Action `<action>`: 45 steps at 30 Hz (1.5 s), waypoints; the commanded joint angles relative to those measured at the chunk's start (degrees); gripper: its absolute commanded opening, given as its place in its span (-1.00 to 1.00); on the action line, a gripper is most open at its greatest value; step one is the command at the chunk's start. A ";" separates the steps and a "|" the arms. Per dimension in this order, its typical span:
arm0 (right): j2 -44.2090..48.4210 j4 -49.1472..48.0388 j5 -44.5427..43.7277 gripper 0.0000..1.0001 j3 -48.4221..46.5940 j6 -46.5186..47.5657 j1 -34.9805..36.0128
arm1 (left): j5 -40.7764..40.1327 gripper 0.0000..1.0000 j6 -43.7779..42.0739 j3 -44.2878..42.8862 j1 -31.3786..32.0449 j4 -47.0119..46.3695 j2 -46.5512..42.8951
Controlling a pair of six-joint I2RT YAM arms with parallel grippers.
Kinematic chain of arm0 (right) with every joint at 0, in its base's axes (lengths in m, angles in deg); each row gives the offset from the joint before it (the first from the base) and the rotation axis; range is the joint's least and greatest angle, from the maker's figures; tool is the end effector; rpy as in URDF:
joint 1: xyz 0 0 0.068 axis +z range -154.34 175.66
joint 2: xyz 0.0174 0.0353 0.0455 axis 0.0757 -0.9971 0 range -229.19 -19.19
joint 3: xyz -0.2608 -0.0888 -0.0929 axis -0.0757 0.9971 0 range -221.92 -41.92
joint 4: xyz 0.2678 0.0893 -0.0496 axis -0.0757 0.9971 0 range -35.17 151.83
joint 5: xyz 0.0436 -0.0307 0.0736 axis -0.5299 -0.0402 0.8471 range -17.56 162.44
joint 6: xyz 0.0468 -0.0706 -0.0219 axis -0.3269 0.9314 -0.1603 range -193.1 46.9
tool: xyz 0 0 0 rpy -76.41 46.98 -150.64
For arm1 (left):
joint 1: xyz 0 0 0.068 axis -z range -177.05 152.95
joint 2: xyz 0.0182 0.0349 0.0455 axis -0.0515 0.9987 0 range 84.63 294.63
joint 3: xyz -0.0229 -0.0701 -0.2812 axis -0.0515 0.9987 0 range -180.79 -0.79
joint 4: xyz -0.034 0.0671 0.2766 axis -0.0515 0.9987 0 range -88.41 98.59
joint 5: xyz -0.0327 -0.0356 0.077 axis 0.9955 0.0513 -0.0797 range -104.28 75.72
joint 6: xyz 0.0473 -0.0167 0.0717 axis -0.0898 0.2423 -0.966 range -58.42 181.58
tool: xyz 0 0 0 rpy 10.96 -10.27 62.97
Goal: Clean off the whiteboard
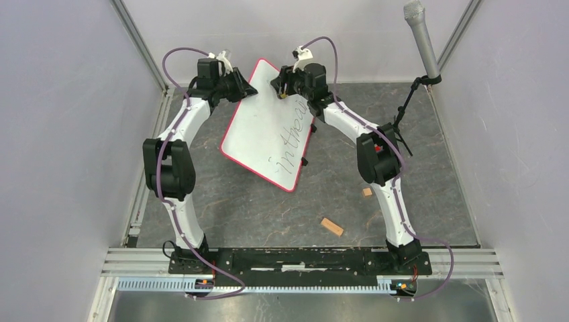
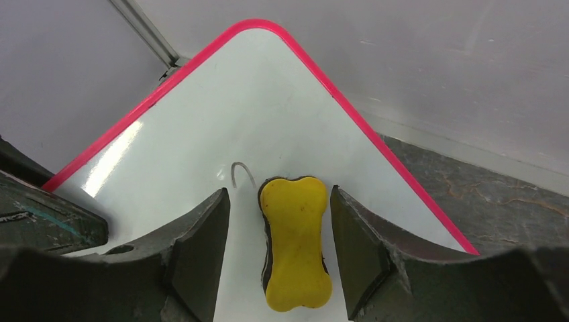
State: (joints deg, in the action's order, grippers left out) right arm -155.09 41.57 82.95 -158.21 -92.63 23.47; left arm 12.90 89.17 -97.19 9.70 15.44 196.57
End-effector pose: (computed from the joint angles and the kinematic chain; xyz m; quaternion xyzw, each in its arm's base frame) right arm 0.5668 0.3149 0.2589 -0.1144 0.7357 0.3291 0.5808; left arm 0.5202 -0.0972 0.2903 -0.0352 0.8468 -0.3386 0.4088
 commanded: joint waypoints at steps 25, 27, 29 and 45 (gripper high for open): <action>-1.56 -2.07 -0.55 0.01 -0.97 1.73 0.85 | 6.09 -0.95 -10.98 1.00 -0.28 -5.24 -2.22; -1.41 -2.77 -0.26 -0.01 -1.59 2.09 1.71 | 6.80 -0.95 -11.39 1.91 -0.24 -6.32 -3.05; -1.13 -3.65 -0.76 -0.02 -2.17 2.96 2.85 | 7.18 -0.95 -12.01 2.54 -0.24 -7.06 -3.78; -6.33 -1.74 -7.15 -0.06 -8.65 2.52 2.69 | 5.57 -0.95 -12.75 4.96 0.02 -7.68 -5.18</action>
State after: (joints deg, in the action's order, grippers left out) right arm -160.12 38.60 77.88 -166.73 -90.20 27.10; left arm 18.63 85.83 -92.93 9.02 10.41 194.34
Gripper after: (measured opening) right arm 0.476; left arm 0.164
